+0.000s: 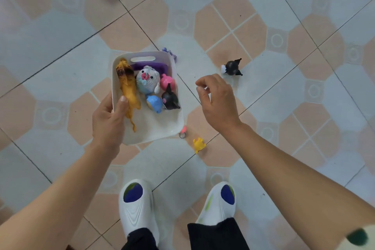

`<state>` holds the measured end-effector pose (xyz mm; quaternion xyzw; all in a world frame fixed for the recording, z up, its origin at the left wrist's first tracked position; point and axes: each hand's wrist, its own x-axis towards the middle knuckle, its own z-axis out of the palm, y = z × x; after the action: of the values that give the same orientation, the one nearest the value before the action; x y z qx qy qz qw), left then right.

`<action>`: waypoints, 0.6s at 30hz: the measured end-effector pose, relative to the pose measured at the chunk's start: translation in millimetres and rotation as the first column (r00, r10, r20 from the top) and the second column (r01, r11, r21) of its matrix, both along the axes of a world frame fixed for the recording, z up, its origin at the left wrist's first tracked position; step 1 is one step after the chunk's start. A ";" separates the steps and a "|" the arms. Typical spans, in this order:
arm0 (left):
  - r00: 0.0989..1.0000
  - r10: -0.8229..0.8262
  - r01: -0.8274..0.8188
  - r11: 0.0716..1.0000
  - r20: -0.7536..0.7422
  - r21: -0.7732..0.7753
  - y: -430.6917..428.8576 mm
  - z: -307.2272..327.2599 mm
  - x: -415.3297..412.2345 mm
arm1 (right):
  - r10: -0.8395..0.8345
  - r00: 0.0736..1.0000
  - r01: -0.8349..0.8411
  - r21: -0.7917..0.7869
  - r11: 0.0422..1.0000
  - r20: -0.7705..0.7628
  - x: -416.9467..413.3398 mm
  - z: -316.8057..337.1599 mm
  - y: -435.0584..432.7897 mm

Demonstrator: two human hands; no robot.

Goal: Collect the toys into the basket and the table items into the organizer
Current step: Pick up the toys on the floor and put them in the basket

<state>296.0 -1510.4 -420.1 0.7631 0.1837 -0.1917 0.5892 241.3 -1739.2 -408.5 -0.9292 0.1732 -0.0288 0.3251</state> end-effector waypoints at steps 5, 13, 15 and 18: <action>0.999 -0.026 0.028 0.998 -0.027 0.048 15.2 -62.6 -21.6 | 0.126 0.941 -0.105 0.084 0.991 -0.313 -49.5 -85.1 16.1; 1.000 -0.018 0.018 0.999 0.006 0.041 13.7 -137.9 -31.6 | 0.323 0.724 -0.362 0.062 0.930 -0.610 -72.2 -194.2 50.2; 1.000 -0.020 0.020 1.000 0.002 0.013 8.6 -146.6 -25.9 | 0.310 0.762 -0.311 0.099 0.945 -0.568 -69.4 -204.1 50.1; 1.000 -0.024 0.025 1.000 0.012 -0.014 1.4 -157.8 -12.0 | 0.254 0.839 -0.239 0.093 0.967 -0.482 -57.5 -216.1 35.4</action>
<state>284.1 -1509.0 -577.9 0.7621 0.1695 -0.1957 0.5934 183.8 -1703.9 -624.7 -0.9157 0.1294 0.2520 0.2849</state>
